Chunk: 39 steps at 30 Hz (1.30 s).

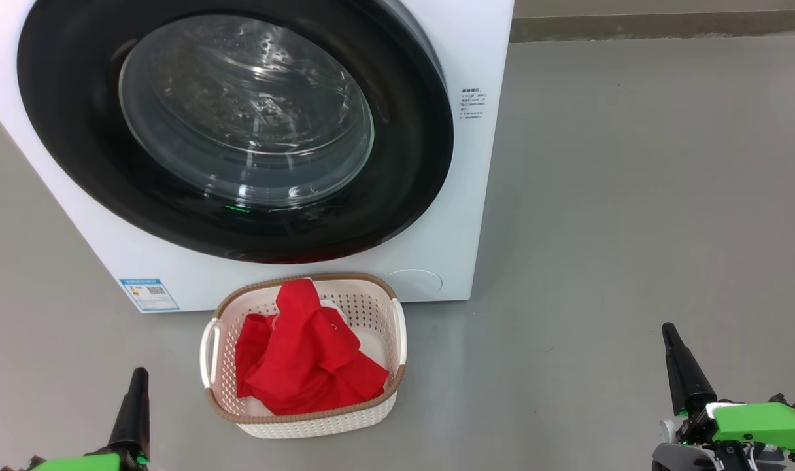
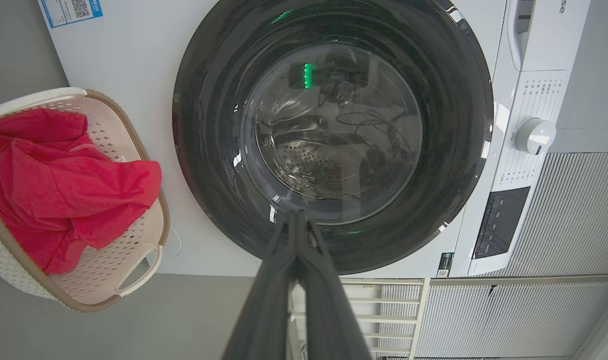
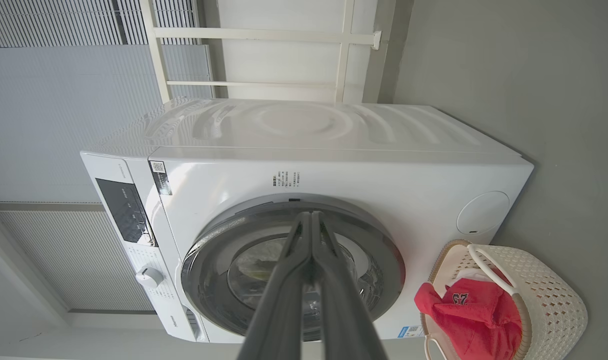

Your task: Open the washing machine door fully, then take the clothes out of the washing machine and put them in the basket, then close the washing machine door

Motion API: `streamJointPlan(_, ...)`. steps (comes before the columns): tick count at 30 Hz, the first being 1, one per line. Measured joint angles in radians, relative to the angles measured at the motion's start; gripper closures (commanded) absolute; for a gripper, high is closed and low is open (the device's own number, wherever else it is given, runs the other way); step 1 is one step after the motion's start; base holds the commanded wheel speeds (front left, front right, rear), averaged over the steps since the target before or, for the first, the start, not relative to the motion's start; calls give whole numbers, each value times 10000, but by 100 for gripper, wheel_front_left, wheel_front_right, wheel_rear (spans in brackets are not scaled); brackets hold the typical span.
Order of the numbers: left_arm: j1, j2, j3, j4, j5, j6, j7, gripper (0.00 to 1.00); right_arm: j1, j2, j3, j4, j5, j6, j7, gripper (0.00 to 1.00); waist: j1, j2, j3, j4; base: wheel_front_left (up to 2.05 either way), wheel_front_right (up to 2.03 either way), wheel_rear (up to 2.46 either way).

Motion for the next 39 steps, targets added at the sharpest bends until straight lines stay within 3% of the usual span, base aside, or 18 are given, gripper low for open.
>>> streamJointPlan(39, 0, 0, 0, 0, 0, 0, 0, 100, 0, 0, -2, -2, 0, 0, 0, 100, 0, 0, 0, 0, 0, 0, 0)
